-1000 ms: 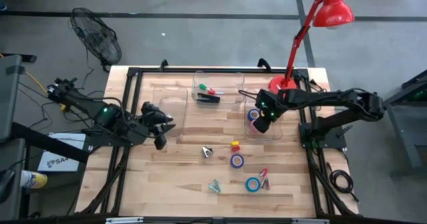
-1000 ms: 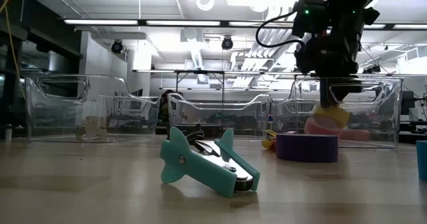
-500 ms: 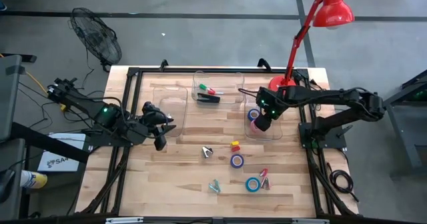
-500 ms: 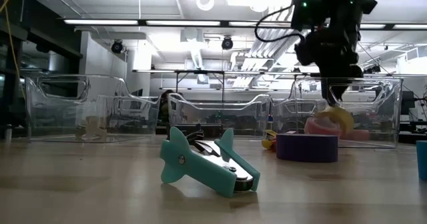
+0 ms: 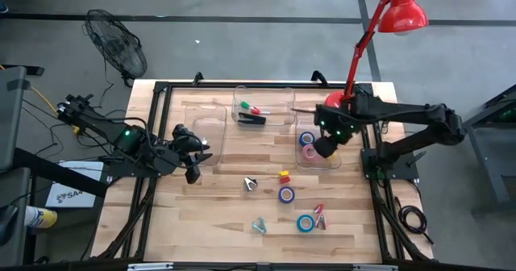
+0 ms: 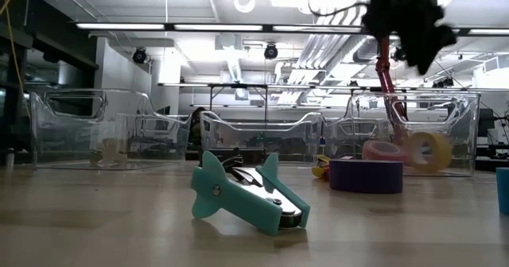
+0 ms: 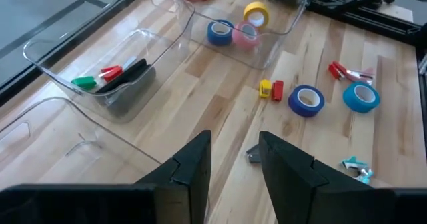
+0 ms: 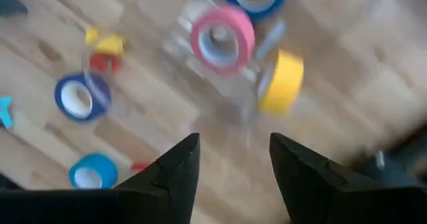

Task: Pick and place Stapler, Stapler remover, tape
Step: Put the pink staple remover into the bottom left transparent bin

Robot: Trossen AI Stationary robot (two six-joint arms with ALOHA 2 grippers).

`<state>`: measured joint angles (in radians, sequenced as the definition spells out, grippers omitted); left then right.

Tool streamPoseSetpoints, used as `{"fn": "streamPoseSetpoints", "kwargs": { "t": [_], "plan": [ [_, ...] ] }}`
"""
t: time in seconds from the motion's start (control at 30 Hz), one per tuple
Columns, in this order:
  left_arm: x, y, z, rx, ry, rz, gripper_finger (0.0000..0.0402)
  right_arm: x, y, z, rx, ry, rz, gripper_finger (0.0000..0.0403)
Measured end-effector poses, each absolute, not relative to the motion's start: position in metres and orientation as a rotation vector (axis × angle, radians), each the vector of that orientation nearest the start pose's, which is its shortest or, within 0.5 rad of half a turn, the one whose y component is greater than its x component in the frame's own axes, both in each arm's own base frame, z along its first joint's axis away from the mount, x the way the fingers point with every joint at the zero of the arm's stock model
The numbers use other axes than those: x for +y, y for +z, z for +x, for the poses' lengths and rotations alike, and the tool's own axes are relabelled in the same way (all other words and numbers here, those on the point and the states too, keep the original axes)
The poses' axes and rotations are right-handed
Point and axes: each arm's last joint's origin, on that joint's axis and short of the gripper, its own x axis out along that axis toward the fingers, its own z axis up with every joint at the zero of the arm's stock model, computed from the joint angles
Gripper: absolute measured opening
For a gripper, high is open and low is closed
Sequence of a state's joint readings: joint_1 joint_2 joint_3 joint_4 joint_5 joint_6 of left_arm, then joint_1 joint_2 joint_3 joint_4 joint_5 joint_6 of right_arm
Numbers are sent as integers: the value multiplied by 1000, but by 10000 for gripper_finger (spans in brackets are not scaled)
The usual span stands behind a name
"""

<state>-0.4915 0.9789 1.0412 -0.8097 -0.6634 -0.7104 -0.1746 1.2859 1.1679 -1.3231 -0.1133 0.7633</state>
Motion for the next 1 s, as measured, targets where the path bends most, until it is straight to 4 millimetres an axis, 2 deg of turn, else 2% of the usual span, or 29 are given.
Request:
{"fn": "streamPoseSetpoints", "kwargs": {
  "t": [0.17,0.4,0.57,0.77,0.9,1.0],
  "plan": [
    [-69,336,167,534,362,-259,122,3,311,192,1344,-662,878,170],
    [-69,336,167,541,350,-217,122,53,306,180,1292,-702,992,169],
    [-69,336,167,550,334,-175,122,81,287,187,1220,-619,1086,171],
    [-69,336,167,554,327,-154,122,109,254,190,1158,-566,1309,168],
    [-70,336,167,557,322,-156,122,122,230,186,1119,-571,1442,167],
    [-70,336,167,568,302,-155,122,127,215,181,1071,-587,1480,167]
  ]
}}
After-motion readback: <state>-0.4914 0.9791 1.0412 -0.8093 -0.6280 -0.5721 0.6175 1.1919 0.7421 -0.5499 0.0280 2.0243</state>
